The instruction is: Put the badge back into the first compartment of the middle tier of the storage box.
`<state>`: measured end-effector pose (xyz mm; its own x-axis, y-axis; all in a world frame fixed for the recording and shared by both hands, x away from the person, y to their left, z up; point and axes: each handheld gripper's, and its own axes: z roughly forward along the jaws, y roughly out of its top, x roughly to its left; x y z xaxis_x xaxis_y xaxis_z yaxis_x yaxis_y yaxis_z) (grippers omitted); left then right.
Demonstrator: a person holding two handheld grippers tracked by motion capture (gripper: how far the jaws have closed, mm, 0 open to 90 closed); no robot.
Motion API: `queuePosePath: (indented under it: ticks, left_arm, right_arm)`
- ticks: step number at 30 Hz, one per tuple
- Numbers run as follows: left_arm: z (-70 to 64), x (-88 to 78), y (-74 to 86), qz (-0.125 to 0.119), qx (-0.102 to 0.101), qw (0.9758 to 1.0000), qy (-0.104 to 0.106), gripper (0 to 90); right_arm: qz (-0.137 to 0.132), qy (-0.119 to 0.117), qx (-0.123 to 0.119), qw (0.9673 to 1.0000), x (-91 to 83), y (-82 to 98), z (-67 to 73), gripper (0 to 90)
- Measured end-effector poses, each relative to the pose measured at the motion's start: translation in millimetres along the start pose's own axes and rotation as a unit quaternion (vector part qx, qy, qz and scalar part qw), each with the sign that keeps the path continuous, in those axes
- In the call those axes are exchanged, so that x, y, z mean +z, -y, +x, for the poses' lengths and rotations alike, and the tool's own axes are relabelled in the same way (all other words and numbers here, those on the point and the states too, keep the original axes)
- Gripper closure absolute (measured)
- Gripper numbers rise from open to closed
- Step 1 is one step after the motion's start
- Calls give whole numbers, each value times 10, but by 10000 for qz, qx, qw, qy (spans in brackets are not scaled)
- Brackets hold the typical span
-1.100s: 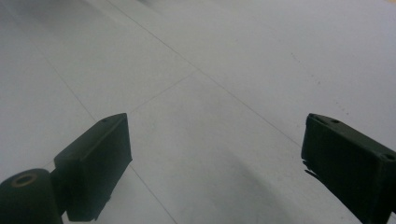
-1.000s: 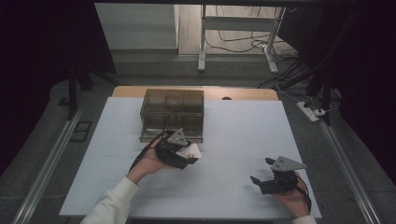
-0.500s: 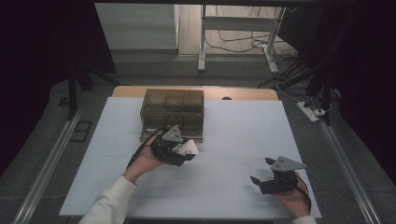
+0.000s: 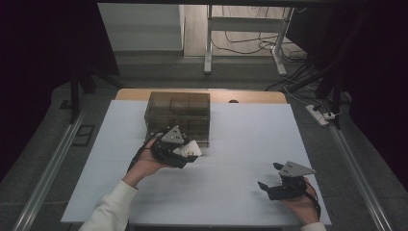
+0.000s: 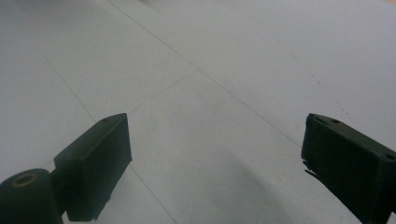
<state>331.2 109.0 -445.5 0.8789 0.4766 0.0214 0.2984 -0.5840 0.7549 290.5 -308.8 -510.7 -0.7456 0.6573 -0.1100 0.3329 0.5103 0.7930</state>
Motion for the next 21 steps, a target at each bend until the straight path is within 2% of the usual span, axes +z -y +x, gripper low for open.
queuePosePath:
  ticks: [21]
  left_arm:
    - [141,-177,66,-174,-221,9992,-300,331]
  right_arm:
    - [27,5,-6,10000,2,0,1,82]
